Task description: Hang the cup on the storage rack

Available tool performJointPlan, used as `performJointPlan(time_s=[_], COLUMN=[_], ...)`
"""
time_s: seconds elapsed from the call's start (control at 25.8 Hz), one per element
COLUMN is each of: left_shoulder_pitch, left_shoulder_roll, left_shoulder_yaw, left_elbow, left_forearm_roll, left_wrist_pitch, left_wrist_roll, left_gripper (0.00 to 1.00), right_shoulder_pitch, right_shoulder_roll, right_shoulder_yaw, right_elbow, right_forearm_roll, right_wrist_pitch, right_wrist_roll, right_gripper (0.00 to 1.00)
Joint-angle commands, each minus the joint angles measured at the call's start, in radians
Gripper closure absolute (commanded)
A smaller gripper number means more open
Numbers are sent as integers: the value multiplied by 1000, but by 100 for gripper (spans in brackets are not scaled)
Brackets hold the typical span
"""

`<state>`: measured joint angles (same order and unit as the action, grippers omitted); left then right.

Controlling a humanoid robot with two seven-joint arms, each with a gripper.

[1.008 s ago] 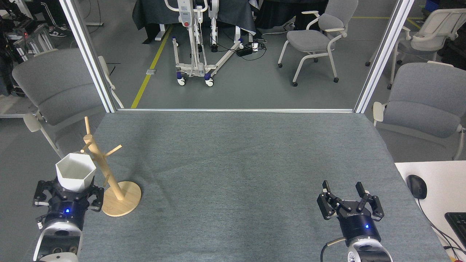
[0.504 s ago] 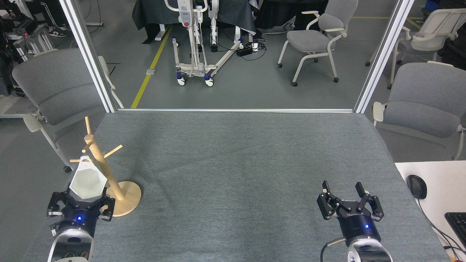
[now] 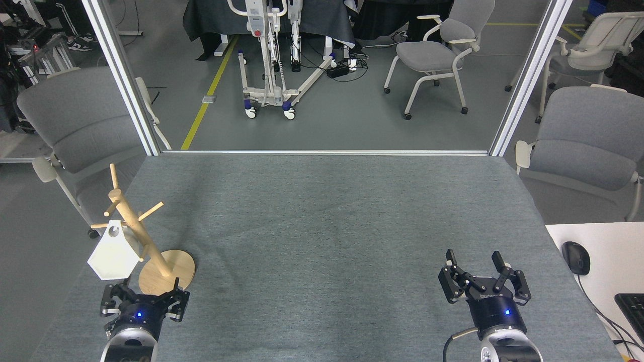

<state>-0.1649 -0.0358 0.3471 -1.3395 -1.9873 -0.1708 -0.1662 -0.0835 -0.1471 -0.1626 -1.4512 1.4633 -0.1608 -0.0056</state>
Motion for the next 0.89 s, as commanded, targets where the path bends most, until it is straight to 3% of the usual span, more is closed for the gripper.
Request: performJointPlan(time_s=[0.0,0.12,0.39,0.66,0.85], left_shoulder_pitch=[2,4,-12,-99,-25], left_shoulder_roll=[-68,-93,-99,-99,-99], left_shoulder_yaw=[0,-23,-263,-433,-459], left_elbow=[5,-6,-73,-107,-230], left_forearm_roll=[8,47,288,298,300], left_wrist_pitch=[-16,-35,31,175,185], left_wrist_roll=[28,59,70,70,70], left_gripper=[2,2,2,2,2], right_shoulder_pitch=[-1,1,-1,-1,-1], right_shoulder_roll=[0,1,1,1,1], right_shoulder_yaw=[0,0,-2,-2,-2], right_elbow=[0,0,0,-1,-1], right_forearm_roll=[0,0,0,0,0], right_wrist_pitch=[0,0,0,1,1], right_wrist_roll=[0,0,0,0,0], right_gripper=[0,0,0,0,0])
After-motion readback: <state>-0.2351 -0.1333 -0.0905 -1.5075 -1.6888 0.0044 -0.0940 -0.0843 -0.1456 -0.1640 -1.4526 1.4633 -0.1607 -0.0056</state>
